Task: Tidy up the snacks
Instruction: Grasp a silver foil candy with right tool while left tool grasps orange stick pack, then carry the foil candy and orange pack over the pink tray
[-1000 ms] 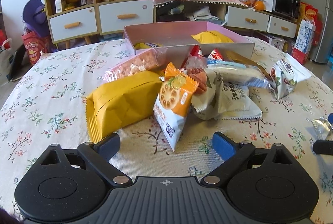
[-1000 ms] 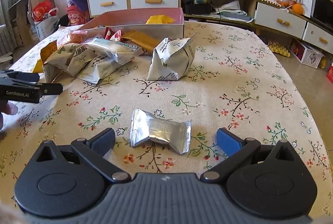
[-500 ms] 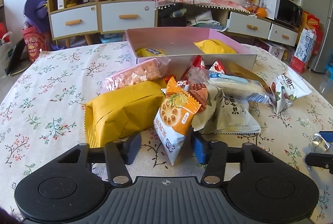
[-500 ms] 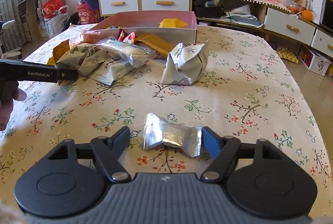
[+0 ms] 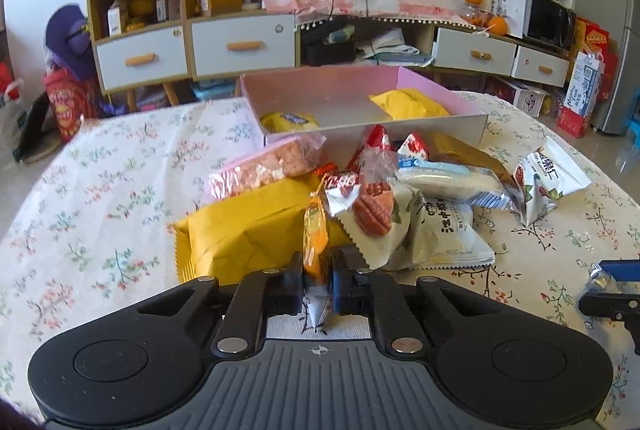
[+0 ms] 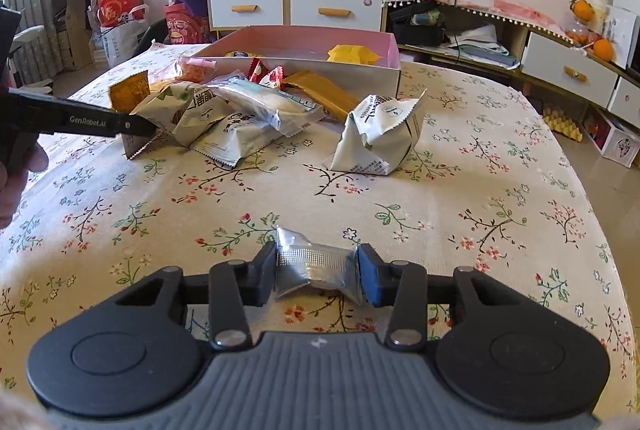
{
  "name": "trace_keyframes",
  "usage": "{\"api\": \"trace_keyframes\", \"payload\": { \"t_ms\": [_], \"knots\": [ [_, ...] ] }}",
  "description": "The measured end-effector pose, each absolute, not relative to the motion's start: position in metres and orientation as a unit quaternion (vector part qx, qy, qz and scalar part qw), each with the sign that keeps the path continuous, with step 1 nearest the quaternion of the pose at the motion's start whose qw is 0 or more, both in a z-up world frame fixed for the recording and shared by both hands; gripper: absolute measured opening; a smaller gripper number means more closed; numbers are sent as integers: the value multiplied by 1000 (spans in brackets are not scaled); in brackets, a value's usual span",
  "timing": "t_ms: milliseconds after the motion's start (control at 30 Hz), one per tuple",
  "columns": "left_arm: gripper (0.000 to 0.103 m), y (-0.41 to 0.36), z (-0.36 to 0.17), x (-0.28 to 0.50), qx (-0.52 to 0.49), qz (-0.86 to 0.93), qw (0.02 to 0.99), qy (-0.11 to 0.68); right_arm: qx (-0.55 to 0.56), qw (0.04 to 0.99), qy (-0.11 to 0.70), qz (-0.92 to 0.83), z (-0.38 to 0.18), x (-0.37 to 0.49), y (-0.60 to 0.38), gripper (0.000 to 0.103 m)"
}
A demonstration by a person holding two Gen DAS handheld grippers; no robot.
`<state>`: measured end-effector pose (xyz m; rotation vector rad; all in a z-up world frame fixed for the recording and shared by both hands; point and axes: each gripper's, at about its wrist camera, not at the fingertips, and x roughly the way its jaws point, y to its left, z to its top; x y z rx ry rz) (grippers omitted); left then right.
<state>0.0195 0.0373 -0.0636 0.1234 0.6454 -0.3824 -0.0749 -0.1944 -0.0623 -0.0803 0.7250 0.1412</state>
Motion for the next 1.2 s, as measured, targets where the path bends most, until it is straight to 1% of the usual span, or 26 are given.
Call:
{"api": "trace_keyframes", "payload": {
  "t_ms": [233, 500, 767, 1200],
  "knots": [
    [10, 35, -54, 13, 78, -190, 929, 307, -38, 933, 352, 65, -59, -70, -193, 37],
    [10, 39, -46, 18, 65, -177, 926, 328, -34, 934, 349, 68, -54, -67, -191, 37],
    [10, 35, -34, 18, 69, -183, 923, 332, -24, 937, 342, 73, -45, -60, -188, 37],
    [10, 37, -9, 26, 36, -191, 921, 338, -1, 941, 329, 83, -20, -37, -174, 37]
  ]
}}
